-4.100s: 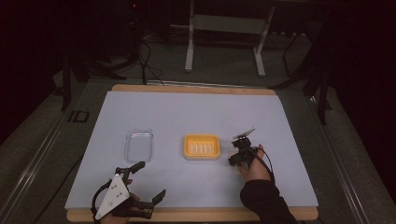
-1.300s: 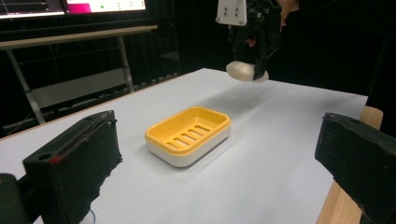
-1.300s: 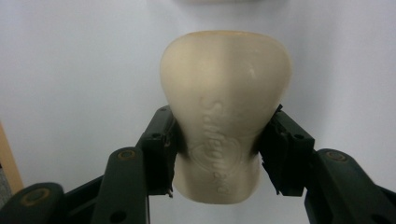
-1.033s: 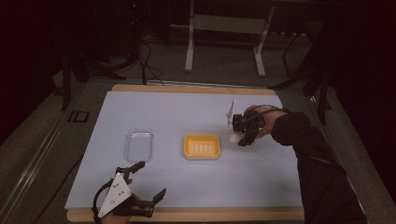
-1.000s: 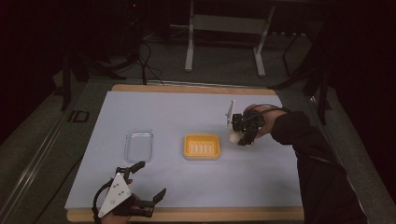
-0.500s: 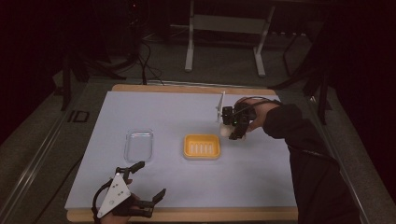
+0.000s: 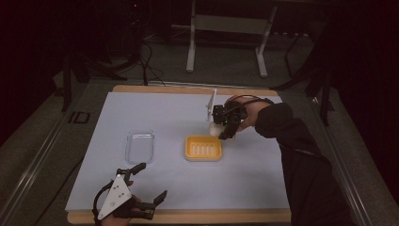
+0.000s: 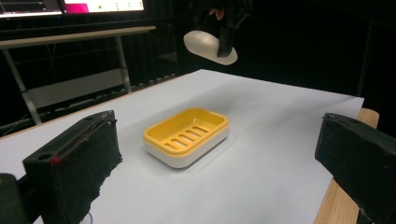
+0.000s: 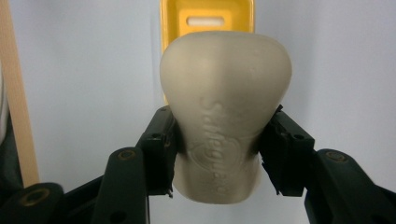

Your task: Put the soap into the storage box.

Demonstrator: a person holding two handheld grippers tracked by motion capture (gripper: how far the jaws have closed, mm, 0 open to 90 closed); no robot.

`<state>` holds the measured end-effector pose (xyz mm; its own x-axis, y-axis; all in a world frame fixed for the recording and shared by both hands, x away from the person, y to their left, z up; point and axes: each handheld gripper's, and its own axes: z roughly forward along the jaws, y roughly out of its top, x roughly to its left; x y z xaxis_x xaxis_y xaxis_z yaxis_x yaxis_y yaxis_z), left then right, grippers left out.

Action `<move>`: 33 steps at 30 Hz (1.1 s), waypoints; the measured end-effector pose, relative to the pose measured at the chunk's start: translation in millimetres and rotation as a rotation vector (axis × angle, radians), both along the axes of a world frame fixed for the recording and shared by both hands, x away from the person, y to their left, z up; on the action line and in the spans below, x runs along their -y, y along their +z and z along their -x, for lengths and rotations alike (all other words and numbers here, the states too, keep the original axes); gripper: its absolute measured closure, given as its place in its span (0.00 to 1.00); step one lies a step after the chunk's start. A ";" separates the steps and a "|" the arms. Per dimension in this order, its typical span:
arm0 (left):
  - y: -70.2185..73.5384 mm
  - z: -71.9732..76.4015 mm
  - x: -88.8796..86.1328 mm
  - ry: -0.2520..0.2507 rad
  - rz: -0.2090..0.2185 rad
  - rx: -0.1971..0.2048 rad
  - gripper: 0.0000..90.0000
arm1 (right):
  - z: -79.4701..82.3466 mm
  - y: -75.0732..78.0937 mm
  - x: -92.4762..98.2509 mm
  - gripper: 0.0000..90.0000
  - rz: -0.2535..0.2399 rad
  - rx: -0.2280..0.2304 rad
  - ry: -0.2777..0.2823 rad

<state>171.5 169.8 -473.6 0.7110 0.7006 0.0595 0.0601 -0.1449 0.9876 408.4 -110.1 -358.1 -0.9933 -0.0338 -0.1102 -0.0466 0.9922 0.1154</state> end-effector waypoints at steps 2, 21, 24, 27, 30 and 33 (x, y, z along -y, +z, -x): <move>0.0 0.0 0.2 -0.001 0.000 0.000 0.00 | 0.6 -0.2 -4.5 0.56 0.001 -0.001 0.008; 0.4 0.7 -0.2 -0.010 0.006 0.003 0.00 | -2.0 -21.4 -34.1 0.55 -0.049 -0.010 0.101; 0.7 0.8 -0.3 -0.012 0.015 0.004 0.00 | -4.1 -30.6 -37.0 0.55 -0.033 -0.013 0.112; 0.9 1.0 -0.1 -0.017 0.012 0.004 0.00 | -5.4 -37.3 -39.2 0.55 -0.019 -0.016 0.116; 0.9 1.1 -0.1 -0.018 0.009 0.004 0.00 | -6.4 -41.9 -40.4 0.55 -0.022 -0.024 0.122; 0.9 1.5 0.3 -0.021 0.009 0.004 0.00 | -8.5 -51.2 -42.2 0.55 -0.029 -0.025 0.131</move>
<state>170.0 169.5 -472.7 0.7252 0.6862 0.0563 0.0534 -0.1375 0.9891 416.9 -67.9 -409.3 -0.9830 -0.1611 -0.0886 -0.1728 0.9740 0.1463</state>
